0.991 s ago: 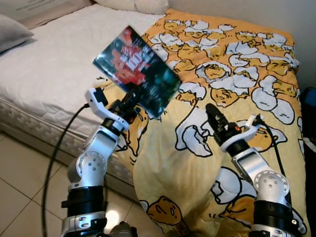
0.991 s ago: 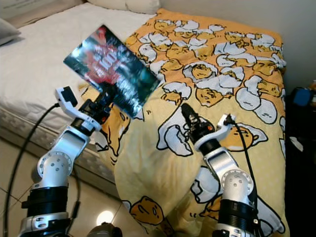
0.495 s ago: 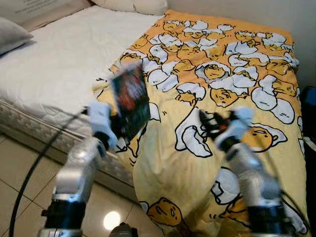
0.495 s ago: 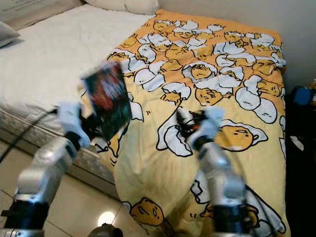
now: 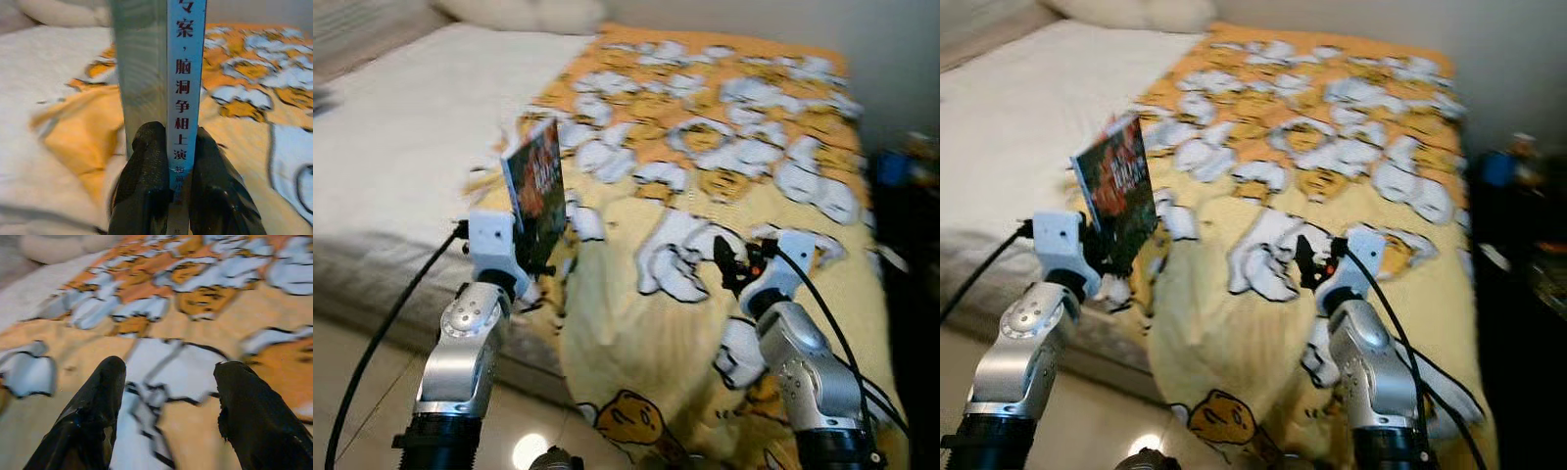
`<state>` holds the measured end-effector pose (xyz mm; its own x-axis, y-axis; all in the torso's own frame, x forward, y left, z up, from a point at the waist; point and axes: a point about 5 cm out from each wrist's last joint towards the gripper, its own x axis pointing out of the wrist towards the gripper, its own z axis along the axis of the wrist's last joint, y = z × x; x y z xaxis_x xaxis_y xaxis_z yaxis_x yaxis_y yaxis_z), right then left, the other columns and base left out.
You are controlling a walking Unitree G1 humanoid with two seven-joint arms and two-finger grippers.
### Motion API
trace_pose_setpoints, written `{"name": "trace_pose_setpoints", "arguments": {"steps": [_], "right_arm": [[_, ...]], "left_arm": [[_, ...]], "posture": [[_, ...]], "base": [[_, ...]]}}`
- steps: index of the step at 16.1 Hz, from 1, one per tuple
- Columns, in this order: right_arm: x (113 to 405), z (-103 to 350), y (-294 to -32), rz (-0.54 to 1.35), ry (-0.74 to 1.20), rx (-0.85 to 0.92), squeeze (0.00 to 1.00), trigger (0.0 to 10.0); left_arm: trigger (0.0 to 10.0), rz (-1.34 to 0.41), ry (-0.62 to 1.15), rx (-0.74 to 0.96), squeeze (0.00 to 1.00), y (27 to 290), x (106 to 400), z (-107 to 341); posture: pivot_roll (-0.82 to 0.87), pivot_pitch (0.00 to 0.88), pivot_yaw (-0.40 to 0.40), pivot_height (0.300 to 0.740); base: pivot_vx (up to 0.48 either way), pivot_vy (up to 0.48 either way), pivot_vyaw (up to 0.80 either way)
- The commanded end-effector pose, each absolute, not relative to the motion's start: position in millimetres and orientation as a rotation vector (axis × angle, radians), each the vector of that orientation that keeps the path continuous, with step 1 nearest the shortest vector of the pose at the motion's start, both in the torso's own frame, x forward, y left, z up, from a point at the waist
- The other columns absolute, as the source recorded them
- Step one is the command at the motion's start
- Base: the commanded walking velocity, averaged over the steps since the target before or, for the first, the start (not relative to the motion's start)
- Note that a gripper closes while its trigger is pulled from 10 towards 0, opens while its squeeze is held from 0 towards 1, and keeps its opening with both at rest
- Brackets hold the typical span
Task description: Clean up the room
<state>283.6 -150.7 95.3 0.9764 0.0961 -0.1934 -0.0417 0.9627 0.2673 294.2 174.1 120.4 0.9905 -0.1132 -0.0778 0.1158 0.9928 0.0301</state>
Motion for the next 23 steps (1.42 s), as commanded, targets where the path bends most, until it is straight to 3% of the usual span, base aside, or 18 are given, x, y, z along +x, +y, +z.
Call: {"name": "trace_pose_setpoints", "arguments": {"steps": [1, 5, 7, 9, 23], "right_arm": [[282.3, 95.5, -151.9, 0.04, 0.2, 0.229, 0.0, 10.0], [280.3, 89.7, -153.0, -0.011, 0.236, 0.238, 0.0, 10.0], [281.6, 94.6, -157.7, -0.054, 0.144, 0.129, 0.0, 10.0], [277.6, 89.6, -155.9, -0.005, 0.196, 0.182, 0.0, 10.0], [277.9, 85.0, -147.0, 0.052, 0.242, 0.266, 0.0, 10.0]], "left_arm": [[10.0, -0.168, 0.023, 0.062, 0.0, 166.2, 295.0, 131.8], [10.0, -0.185, 0.03, 0.066, 0.0, 163.1, 291.6, 132.1], [10.0, -0.199, 0.035, 0.085, 0.0, 161.8, 289.8, 130.9], [10.0, -0.207, 0.03, 0.087, 0.0, 161.2, 287.8, 132.1], [10.0, -0.207, 0.021, 0.113, 0.0, 164.4, 292.1, 138.8]], "posture": [[-0.03, 0.0, 0.036, 0.74], [-0.02, 0.0, 0.034, 0.74], [-0.02, 0.0, 0.032, 0.74], [-0.02, 0.0, 0.029, 0.74], [0.0, 0.0, 0.023, 0.74]], "base": [[0.0, 0.0, -0.8], [0.0, 0.0, -0.78], [0.0, 0.0, -0.77], [0.0, 0.0, -0.78], [0.0, 0.06, 0.0]]}}
